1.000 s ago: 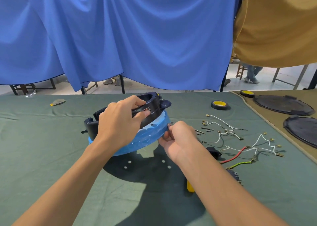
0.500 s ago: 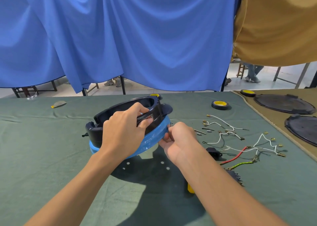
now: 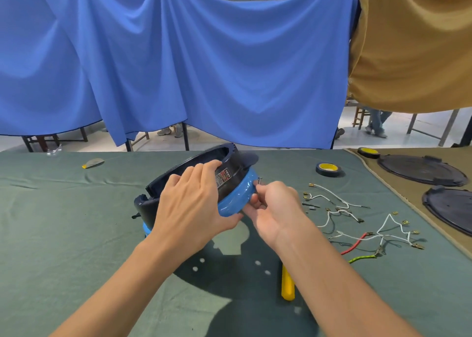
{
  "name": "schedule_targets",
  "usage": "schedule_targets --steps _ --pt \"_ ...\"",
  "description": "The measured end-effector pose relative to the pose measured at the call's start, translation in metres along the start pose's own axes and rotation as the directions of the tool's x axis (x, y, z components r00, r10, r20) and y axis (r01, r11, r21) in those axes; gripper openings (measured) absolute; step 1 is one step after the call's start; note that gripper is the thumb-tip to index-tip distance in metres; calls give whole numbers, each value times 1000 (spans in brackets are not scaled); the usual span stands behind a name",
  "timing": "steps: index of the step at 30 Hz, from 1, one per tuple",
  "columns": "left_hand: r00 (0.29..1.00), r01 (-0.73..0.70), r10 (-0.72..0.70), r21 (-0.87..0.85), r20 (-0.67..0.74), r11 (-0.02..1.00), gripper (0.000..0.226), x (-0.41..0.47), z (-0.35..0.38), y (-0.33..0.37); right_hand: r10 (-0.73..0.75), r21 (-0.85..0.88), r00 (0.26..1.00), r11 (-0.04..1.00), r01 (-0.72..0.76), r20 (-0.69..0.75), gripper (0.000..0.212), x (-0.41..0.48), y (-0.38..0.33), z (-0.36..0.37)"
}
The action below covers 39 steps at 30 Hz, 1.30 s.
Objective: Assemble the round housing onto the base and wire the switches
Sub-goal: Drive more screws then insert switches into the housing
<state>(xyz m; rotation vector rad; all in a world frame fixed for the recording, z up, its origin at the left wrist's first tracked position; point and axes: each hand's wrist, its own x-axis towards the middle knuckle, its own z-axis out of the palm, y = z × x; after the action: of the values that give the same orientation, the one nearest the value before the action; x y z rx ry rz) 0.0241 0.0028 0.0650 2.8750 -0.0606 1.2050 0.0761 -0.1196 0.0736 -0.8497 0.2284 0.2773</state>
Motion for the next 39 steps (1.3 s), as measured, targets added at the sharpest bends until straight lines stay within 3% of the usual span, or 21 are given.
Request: schedule_targets --steps 3,7,12,16,18,22,29,32,39 --pt "995 70 -75 -85 -63 994 83 13 -14 0 -84 26 992 996 82 98 20 -6 -13 11" --pt "950 294 -314 -330 -6 897 78 33 -37 -4 -202 -50 961 975 215 191 20 -21 -35 42" --pt "851 430 -511 -722 123 543 79 50 -65 -20 -346 -197 886 888 415 310 17 -44 -57 85" --pt "821 428 -521 -856 234 291 31 53 -86 -26 -400 -283 822 800 529 406 19 -58 -64 112" --pt "810 438 -506 -879 297 186 18 52 -93 -30 -392 -322 802 766 556 450 19 -63 -65 121" --pt "742 495 -530 -869 411 19 18 47 -97 -38 -354 -399 792 717 571 498 18 -65 -61 131" --pt "608 571 -488 -772 626 -278 43 31 -82 -52 -252 -499 820 690 525 514 16 -45 -34 124" --pt "550 606 -477 -721 685 -336 42 25 -68 -54 -259 -533 828 662 528 498 14 -30 -21 114" --pt "483 680 -435 -639 760 -360 50 26 -35 -68 -217 -554 854 680 480 474 17 1 -1 101"
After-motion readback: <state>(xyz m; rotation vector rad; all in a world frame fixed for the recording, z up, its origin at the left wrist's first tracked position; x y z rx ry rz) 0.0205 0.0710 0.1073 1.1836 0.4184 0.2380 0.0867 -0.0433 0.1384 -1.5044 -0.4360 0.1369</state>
